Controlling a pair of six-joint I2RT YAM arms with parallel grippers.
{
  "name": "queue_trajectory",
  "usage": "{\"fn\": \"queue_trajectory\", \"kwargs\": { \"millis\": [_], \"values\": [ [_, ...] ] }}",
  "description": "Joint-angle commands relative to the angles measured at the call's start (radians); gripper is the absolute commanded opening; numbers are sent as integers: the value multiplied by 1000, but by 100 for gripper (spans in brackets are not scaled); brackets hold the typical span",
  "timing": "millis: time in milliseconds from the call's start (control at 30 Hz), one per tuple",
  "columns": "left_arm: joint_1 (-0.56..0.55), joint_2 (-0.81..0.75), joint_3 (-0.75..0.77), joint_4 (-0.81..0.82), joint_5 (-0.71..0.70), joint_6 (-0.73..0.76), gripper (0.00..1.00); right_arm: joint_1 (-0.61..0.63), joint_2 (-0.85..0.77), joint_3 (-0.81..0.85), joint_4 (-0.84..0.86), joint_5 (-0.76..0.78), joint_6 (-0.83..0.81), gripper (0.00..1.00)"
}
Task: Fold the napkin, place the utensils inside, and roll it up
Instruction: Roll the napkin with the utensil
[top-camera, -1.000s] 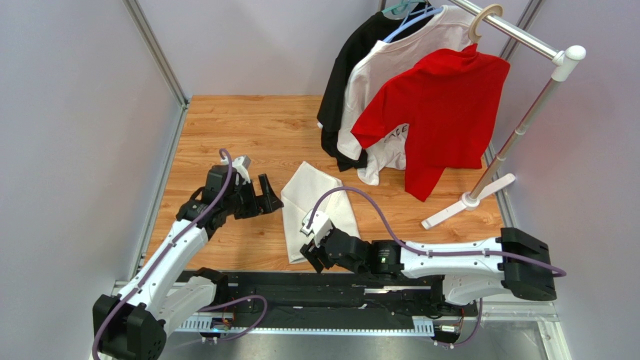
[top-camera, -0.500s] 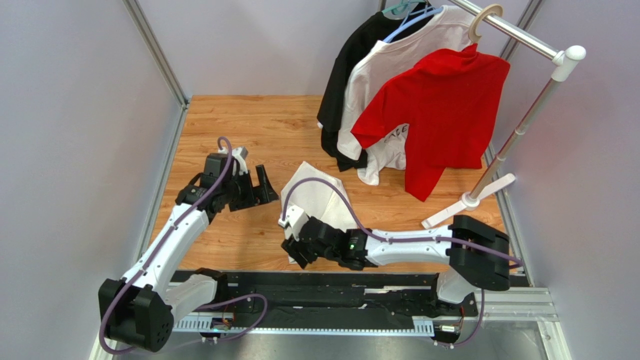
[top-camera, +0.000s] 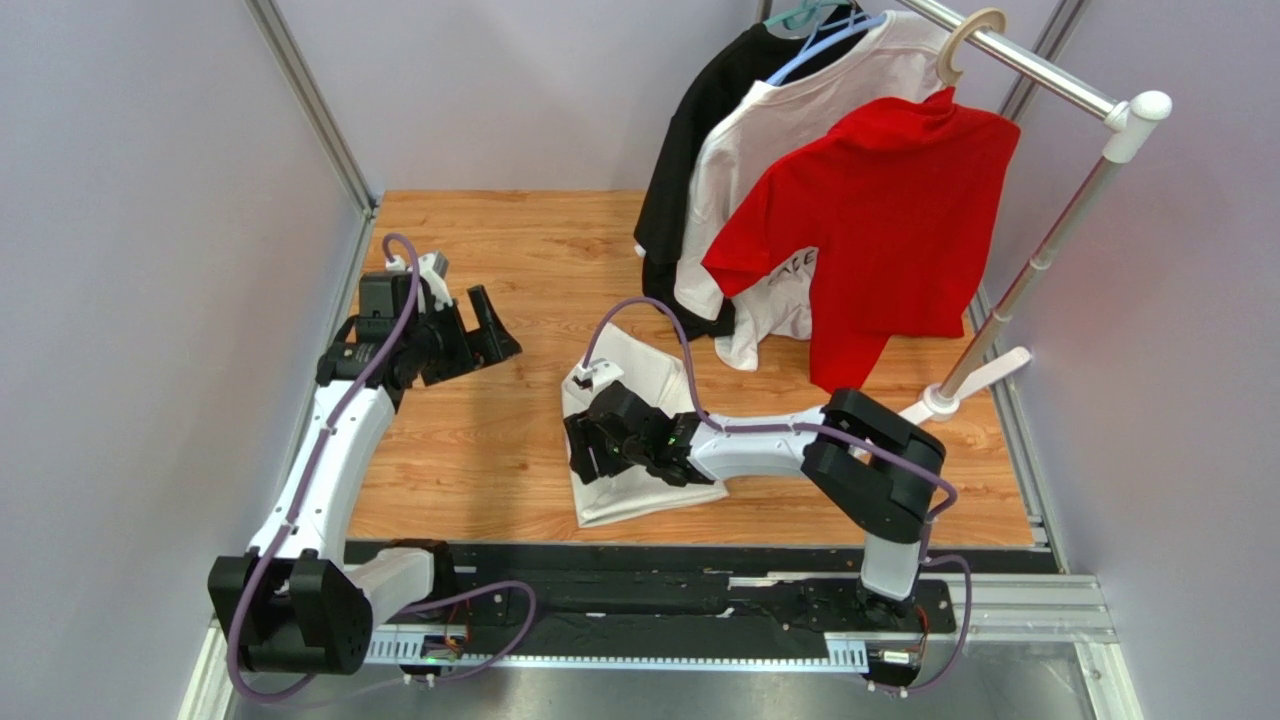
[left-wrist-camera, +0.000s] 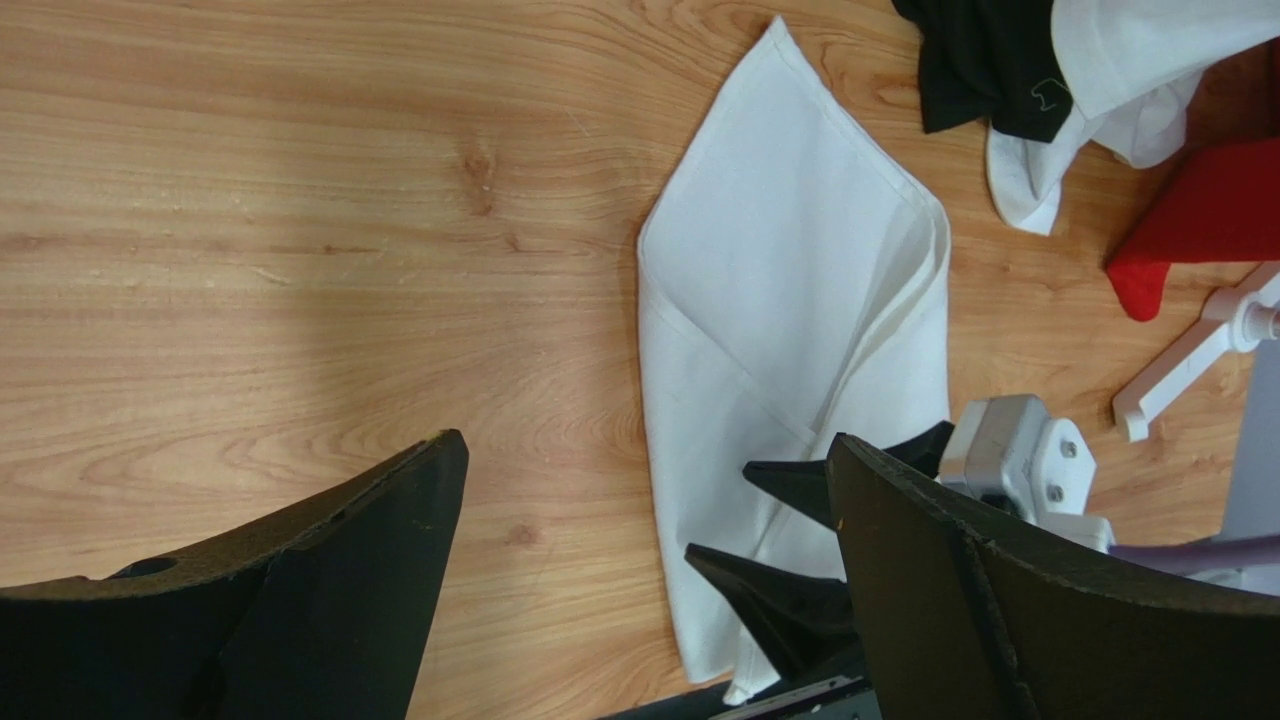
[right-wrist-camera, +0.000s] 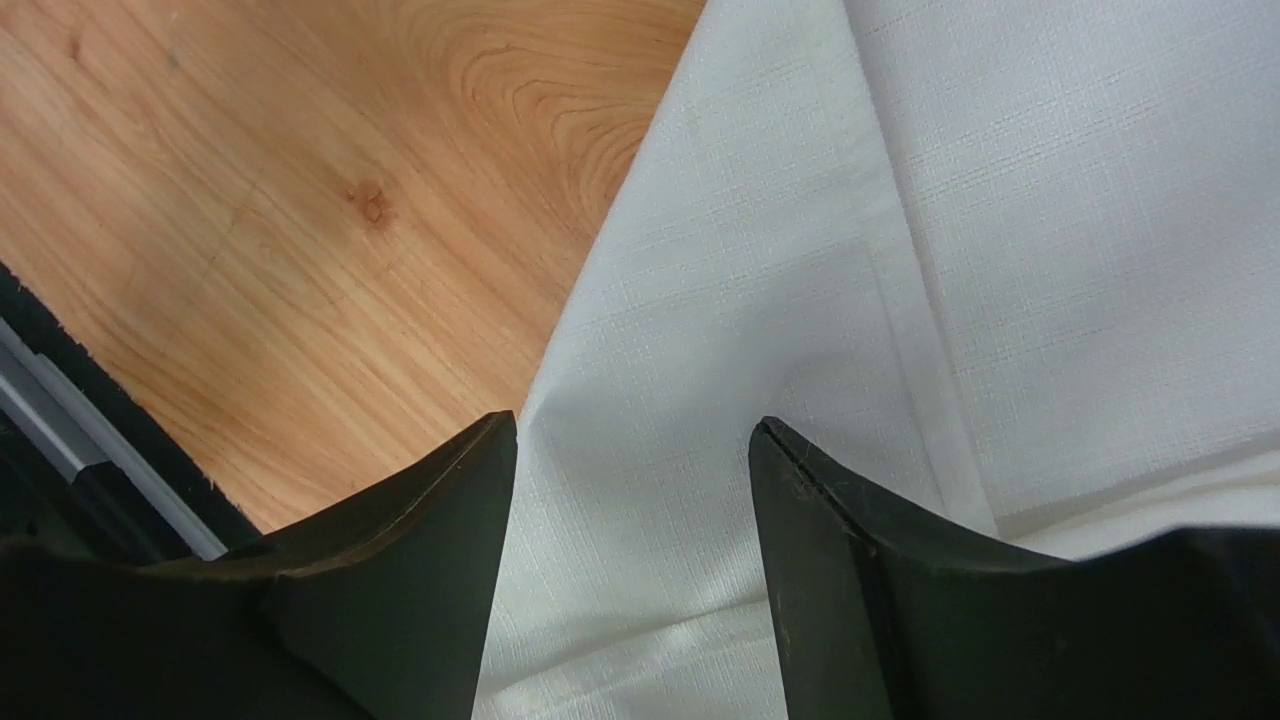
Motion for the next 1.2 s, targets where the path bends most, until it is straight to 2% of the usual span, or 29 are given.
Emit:
{"fn": "queue_trajectory", "kwargs": {
  "millis": [0,300,467,600,800,900,1033,1167],
  "values": [
    [19,15,70,5,11,63,99,-14,66,77,29,-1,70,62],
    [54,9,41,34,31,65,99,-57,245,214,19,34,151,62],
    [83,4,30,39,47,58,99,-70,294,300,25,4,105,62],
    [106,-1,19,42,65,55,99,-68,177,284,61,-58,-20,62],
    [132,-14,12,48,76,52,99,-66,-177,79,-7,-62,-258,62],
    [135,-13,9,51,87,51,99,-59,-294,-64,-23,-67,-335,62],
    [135,-4,3,53,105,48,99,-4,-333,-163,-2,-85,-412,62],
    [135,-4,-4,54,108,48,99,39,-275,-148,12,-67,-488,61]
  ]
}}
